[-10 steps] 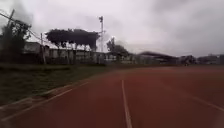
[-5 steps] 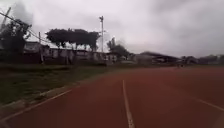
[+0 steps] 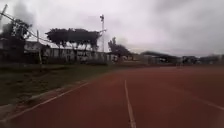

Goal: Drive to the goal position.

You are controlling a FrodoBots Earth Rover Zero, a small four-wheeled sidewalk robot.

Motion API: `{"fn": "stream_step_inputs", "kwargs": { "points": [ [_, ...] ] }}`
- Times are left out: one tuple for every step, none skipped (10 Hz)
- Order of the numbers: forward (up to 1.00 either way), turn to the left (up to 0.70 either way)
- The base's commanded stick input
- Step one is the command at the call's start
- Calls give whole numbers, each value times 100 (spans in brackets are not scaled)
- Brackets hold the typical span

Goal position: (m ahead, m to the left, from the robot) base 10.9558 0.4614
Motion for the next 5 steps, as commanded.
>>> {"fn": "stream_step_inputs", "kwargs": {
  "points": [
    [50, -3],
    [50, -3],
    [50, -3],
    [50, -3],
    [50, -3]
  ]
}}
